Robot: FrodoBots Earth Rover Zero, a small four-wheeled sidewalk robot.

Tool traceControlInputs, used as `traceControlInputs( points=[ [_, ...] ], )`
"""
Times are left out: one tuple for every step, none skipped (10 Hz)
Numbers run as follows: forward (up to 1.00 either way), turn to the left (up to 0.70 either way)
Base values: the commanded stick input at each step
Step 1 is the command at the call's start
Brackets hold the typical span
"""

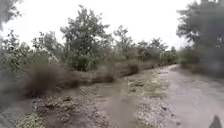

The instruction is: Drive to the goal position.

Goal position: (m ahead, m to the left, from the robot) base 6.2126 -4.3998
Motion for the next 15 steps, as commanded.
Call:
traceControlInputs(
  points=[
    [0.61,-0.19],
    [0.70,0.00],
    [0.70,0.00],
    [0.70,0.00],
    [0.70,0.00],
    [0.70,0.00],
    [0.70,0.00],
    [0.70,-0.02],
    [0.70,-0.14],
    [0.70,-0.33],
    [0.70,-0.35],
    [0.70,-0.35],
    [0.70,-0.35],
    [0.70,-0.35],
    [0.70,-0.35]
  ],
)
